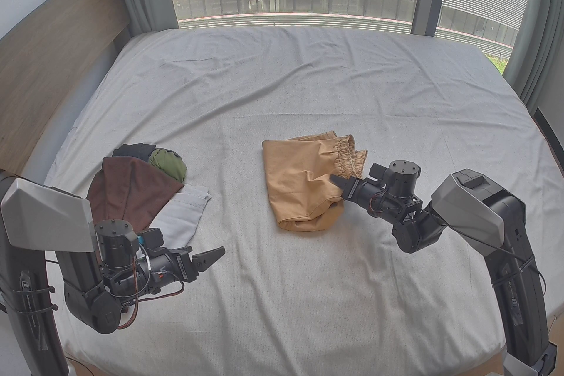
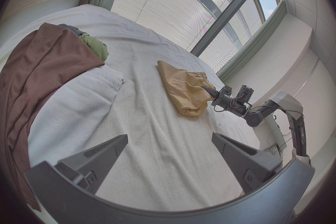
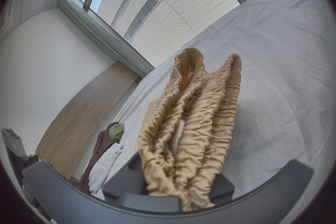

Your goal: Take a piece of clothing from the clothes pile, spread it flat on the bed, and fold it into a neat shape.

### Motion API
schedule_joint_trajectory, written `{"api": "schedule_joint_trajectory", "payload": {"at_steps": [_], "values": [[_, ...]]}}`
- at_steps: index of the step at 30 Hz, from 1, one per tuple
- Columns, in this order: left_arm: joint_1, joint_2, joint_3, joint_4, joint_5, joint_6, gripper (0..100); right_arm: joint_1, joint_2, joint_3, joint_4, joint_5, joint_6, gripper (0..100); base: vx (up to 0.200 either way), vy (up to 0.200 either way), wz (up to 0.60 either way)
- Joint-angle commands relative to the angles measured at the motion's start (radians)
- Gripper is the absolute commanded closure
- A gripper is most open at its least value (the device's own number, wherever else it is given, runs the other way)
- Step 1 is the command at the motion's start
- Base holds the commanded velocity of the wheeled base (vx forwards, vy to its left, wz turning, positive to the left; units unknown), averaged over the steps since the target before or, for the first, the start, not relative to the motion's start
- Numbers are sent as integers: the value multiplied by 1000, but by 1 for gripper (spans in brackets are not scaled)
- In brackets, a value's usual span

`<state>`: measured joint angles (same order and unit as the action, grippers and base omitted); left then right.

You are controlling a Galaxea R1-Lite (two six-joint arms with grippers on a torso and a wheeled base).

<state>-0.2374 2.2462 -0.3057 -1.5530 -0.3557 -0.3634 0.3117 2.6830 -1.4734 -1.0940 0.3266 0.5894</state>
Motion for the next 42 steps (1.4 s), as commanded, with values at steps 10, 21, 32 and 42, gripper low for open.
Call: {"api": "schedule_joint_trajectory", "payload": {"at_steps": [10,21,32,42], "values": [[0,-2,0,-1,0,1,0,-10,17,44,-35,-3,-28,100,0,0,0],[-5,-5,2,-1,0,1,0,-33,-140,343,-46,-3,-117,0,0,0,0],[-5,-14,0,-1,0,1,0,-66,-361,447,-139,-86,-132,0,0,0,0],[-3,-14,0,-1,0,1,0,9,-362,384,-122,-67,-126,0,0,0,0]]}}
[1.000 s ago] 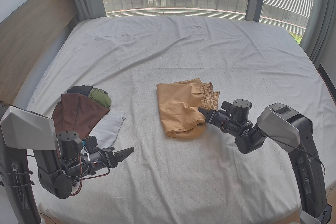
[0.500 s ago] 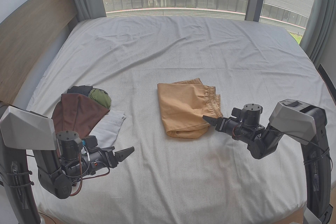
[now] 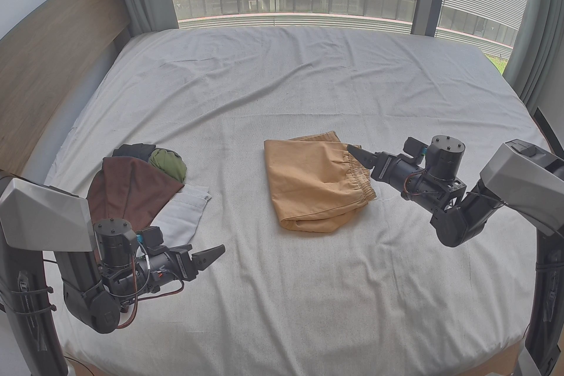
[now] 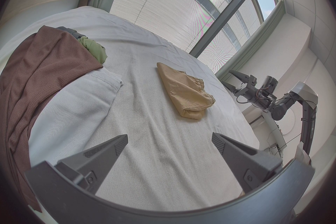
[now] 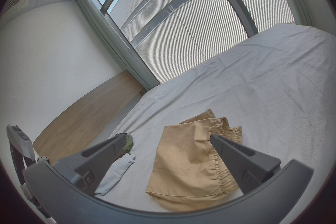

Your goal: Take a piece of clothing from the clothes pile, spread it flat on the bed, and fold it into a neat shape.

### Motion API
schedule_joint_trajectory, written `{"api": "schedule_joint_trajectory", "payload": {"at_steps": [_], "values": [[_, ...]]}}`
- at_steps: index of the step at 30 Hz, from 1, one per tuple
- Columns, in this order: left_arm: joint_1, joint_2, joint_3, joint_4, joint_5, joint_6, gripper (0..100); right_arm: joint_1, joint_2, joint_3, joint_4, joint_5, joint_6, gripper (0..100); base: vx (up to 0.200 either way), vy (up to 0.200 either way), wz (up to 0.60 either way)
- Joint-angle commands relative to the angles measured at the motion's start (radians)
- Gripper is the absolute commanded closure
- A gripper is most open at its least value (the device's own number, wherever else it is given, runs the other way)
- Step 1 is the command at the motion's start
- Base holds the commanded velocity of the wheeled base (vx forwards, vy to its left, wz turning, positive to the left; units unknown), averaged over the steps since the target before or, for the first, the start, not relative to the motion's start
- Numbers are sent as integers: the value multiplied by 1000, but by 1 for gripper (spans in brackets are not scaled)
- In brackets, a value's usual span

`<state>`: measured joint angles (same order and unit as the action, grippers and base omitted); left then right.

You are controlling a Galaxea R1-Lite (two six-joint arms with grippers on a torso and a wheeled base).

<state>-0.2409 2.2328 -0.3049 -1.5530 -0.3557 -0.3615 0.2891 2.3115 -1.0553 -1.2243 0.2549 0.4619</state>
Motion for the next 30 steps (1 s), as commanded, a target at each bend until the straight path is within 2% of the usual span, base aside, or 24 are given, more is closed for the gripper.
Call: {"api": "schedule_joint_trajectory", "payload": {"at_steps": [1,9,15,25,30], "values": [[0,-1,-2,-1,0,-1,0,38,39,-52,15,6,3,0,0,0,0],[3,1,-5,-1,0,-1,0,48,233,-215,100,-3,7,0,0,0,0],[6,4,-10,-1,1,-1,0,47,310,-238,108,-9,14,0,0,0,0],[5,-1,-5,-1,1,-2,0,45,330,-229,92,-32,14,0,0,0,0],[3,-15,-5,-1,1,-5,0,51,226,-150,35,-32,14,0,0,0,0]]}}
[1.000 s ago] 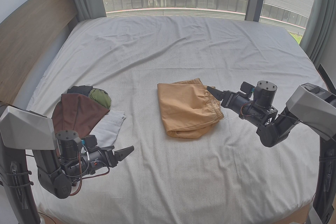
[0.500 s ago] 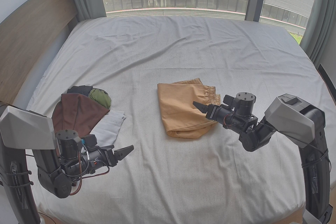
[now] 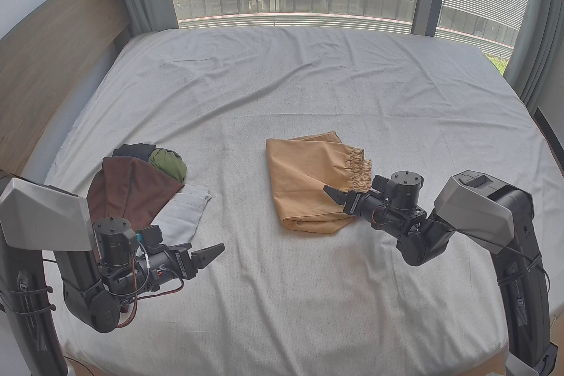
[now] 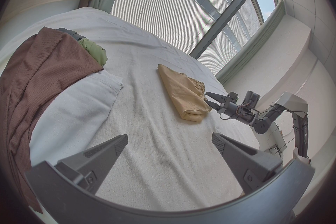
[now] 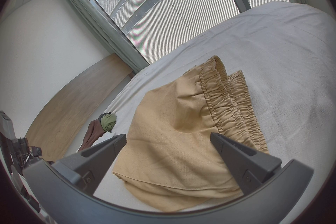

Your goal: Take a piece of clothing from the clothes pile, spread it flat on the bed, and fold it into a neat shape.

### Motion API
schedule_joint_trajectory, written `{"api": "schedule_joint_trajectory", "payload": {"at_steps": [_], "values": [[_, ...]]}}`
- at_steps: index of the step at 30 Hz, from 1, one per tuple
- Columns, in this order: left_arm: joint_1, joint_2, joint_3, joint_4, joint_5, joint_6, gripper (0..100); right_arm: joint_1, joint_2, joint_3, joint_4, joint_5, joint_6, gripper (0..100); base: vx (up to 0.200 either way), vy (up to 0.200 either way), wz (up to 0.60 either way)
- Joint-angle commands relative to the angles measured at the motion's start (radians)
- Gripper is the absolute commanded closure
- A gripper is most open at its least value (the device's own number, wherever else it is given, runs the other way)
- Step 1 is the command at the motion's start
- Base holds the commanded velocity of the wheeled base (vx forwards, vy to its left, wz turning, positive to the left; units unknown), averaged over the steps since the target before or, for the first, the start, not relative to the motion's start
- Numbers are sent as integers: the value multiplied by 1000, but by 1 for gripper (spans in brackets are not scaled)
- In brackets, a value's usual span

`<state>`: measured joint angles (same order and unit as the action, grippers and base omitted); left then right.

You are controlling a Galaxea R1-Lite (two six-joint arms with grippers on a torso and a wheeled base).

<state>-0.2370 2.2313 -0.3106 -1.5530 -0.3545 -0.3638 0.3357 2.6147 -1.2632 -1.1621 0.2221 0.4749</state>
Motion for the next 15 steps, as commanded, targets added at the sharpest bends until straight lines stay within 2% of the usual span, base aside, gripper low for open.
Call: {"api": "schedule_joint_trajectory", "payload": {"at_steps": [1,8,9,11,15], "values": [[-1,-30,2,-1,-1,-6,0,9,-120,94,-33,2,1,0,0,0,0],[-15,-191,33,1,5,-10,0,29,-374,301,-114,2,-2,0,0,0,0],[-30,-291,70,2,3,-10,0,34,-481,403,-174,5,-7,0,0,0,0],[-34,-364,107,2,5,-9,0,34,-565,476,-208,5,-12,0,0,0,0],[-33,-490,188,2,12,11,0,22,-755,617,-203,5,-44,0,0,0,0]]}}
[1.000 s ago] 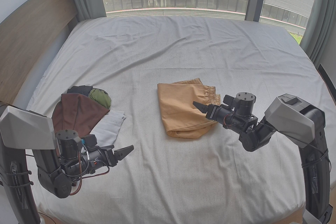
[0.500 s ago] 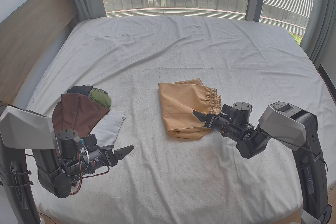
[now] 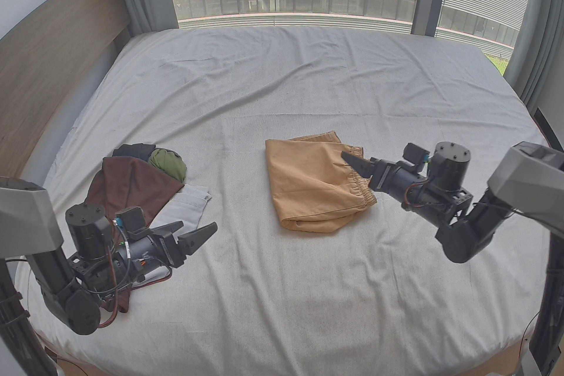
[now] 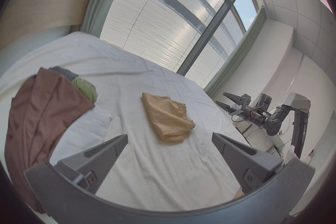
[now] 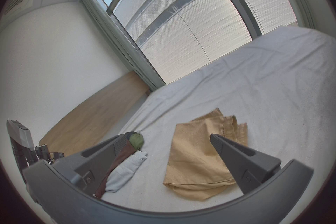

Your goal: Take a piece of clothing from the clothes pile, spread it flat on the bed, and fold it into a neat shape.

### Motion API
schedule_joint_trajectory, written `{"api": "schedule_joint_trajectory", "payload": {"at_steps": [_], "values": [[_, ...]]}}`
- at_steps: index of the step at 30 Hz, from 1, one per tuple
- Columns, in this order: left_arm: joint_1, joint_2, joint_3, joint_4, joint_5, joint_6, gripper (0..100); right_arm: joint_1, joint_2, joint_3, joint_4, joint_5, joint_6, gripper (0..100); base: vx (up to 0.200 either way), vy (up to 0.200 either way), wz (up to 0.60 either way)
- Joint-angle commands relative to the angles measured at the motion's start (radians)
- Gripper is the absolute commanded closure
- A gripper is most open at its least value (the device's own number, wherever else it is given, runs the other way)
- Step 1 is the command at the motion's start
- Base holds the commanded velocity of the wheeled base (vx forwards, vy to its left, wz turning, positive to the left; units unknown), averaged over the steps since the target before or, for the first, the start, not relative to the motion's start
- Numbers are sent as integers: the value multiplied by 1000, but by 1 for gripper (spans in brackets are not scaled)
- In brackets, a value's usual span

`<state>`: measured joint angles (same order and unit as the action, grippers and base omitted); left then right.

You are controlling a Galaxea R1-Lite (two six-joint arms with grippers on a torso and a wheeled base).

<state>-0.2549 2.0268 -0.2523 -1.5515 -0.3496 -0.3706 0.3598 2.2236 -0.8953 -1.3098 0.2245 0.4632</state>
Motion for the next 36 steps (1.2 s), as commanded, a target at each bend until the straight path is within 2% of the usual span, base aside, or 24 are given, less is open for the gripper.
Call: {"api": "schedule_joint_trajectory", "payload": {"at_steps": [1,6,9,11,16,20,23,25,26,29,31,36], "values": [[-15,-312,153,1,9,30,0,-7,-401,277,-54,3,-43,0,0,0,0],[-6,-468,252,5,14,156,0,-71,-582,440,-42,1,-95,0,0,0,0],[-4,-520,252,11,35,173,0,-91,-651,495,-42,1,-103,0,0,0,0],[-1,-566,252,13,66,180,0,-133,-748,578,-45,3,-115,0,0,0,0],[31,-634,252,22,67,288,0,-194,-895,673,-42,7,-129,0,0,0,0],[74,-688,252,68,66,314,0,-219,-983,736,-42,9,-176,0,0,0,0],[148,-815,252,206,60,302,0,-252,-1099,806,-40,16,-199,0,0,0,0],[167,-866,252,264,60,302,0,-257,-1141,823,-39,23,-201,0,0,0,0],[187,-941,252,347,58,299,0,-262,-1200,851,-26,26,-204,0,0,0,0],[194,-1063,252,481,60,282,0,-268,-1305,889,27,26,-205,0,0,0,0],[194,-1231,252,659,60,248,0,-288,-1484,895,204,27,-204,0,0,0,0],[187,-1521,252,949,58,194,0,-300,-1832,895,581,29,-204,0,0,0,0]]}}
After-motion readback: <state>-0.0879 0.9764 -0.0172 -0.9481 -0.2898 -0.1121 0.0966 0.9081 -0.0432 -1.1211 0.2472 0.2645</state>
